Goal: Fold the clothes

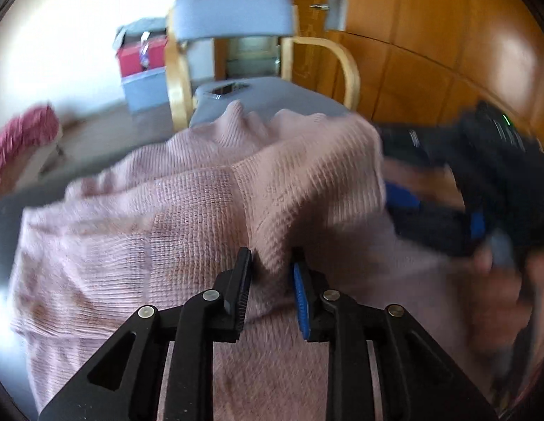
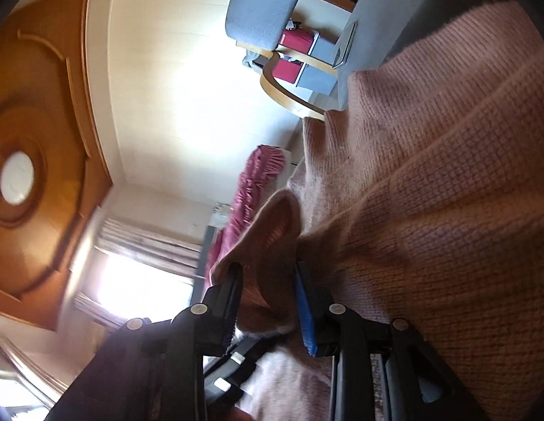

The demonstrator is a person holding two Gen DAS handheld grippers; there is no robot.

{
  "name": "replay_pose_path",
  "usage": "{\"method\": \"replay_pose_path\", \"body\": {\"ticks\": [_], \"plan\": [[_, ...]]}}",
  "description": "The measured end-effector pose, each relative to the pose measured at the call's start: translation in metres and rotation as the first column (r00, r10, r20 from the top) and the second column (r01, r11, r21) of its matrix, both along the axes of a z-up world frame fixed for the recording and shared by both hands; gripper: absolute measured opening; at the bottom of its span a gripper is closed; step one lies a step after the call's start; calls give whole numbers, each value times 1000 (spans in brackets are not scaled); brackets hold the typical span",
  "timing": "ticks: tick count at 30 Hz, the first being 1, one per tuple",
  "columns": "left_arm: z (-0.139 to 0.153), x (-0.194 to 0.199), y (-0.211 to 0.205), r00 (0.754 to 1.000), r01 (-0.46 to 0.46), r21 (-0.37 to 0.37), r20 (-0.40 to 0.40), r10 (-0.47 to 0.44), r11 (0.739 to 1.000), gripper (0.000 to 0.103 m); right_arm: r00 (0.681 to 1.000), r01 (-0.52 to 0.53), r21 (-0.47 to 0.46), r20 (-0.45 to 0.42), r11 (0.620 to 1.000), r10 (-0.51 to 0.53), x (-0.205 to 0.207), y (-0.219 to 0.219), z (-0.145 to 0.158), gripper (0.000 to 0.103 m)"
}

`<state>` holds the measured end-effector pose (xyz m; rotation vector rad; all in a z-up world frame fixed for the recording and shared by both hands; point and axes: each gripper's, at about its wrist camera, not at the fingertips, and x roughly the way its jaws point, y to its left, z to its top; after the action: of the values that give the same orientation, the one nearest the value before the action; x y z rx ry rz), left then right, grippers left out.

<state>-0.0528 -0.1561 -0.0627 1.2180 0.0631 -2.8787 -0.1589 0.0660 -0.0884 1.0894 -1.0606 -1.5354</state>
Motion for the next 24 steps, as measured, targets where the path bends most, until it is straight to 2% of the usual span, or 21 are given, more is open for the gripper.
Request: {"method": "replay_pose_path", "body": {"ticks": [3, 4, 7, 9, 11, 14, 18, 22, 23, 24], "plan": [[5, 16, -3, 999, 33, -4, -25, -33, 999, 25, 999, 24, -46, 31, 999, -22, -3, 7, -2, 38], [7, 22, -11, 999, 15, 13, -35, -14, 1000, 25, 999, 31, -57, 42, 998, -29, -4, 10, -2, 39], [11, 39, -43, 990, -100, 42, -91, 104, 994, 25, 997, 45, -53, 58, 998, -42, -1, 16, 0, 40], [12, 46, -64, 969, -212, 36, -124, 215, 977, 25, 995, 90, -23, 45, 996, -89, -1, 25, 4, 40], [12, 52, -88, 937, -317, 56, -139, 322, 947, 25, 991, 136, 43, 13, 990, -137, 0, 33, 12, 44], [8, 60, -123, 877, -445, 125, -139, 459, 887, 25, 991, 128, 216, -58, 968, -118, 1, 30, 26, 44], [-6, 60, -150, 839, -515, 224, -67, 540, 827, 26, 993, 98, 328, -88, 939, -72, 0, 21, 33, 44], [-20, 61, -176, 793, -581, 314, 13, 609, 751, 26, 991, 74, 395, -130, 916, -24, 3, 7, 38, 44], [-22, 61, -179, 787, -590, 324, 25, 617, 740, 26, 989, 65, 411, -145, 909, -5, 5, 6, 38, 44], [-22, 60, -179, 788, -591, 316, 25, 616, 743, 26, 987, 58, 420, -159, 906, 10, 7, 5, 38, 44]]}}
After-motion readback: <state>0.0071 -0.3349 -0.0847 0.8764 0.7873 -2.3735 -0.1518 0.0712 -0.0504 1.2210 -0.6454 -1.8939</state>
